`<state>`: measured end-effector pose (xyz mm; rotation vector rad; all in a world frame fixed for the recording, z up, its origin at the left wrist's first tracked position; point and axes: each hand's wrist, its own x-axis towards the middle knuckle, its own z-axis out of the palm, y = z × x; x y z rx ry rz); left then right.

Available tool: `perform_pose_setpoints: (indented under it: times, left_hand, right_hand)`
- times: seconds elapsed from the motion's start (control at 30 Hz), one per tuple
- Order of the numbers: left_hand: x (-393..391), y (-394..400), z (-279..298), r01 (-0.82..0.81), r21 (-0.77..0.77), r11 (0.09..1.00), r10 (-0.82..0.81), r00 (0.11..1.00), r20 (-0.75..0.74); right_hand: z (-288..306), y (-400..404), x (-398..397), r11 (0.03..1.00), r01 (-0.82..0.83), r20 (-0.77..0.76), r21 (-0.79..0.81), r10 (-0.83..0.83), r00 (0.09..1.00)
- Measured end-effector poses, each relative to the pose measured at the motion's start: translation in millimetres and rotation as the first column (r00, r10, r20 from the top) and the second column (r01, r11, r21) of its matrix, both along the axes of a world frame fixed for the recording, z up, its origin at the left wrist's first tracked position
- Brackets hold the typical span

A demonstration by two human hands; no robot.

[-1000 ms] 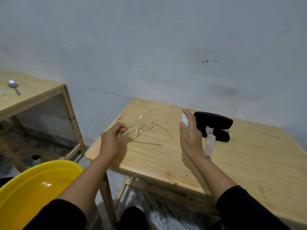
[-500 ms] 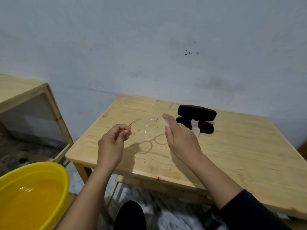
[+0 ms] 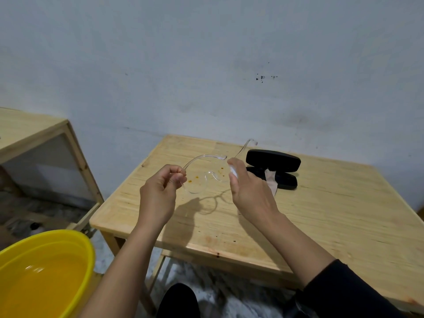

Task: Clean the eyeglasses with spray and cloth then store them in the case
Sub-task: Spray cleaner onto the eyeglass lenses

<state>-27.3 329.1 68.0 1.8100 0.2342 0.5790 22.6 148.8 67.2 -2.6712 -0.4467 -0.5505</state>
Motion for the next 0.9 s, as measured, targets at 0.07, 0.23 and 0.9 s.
perform_pose_setpoints:
  times: [0.07,0.23,0.9]
  left_hand:
    - [1.7,-1.8,1.8,0.003,-0.010,1.000,-0.003,1.000,-0.001]
    - [4.7,-5.3,4.7,-0.005,-0.002,1.000,0.005,1.000,0.013]
    - [6.6,1.8,16.9,0.015,-0.092,0.996,-0.004,0.993,0.119]
  right_hand:
    - [6.7,4.0,-8.1,0.999,-0.041,-0.036,-0.015,0.041,0.999]
    - [9.9,22.5,-17.0,0.974,-0.226,-0.050,0.033,0.227,0.973]
    - [-0.9,-6.2,10.3,0.020,0.382,-0.307,0.924,0.635,0.709]
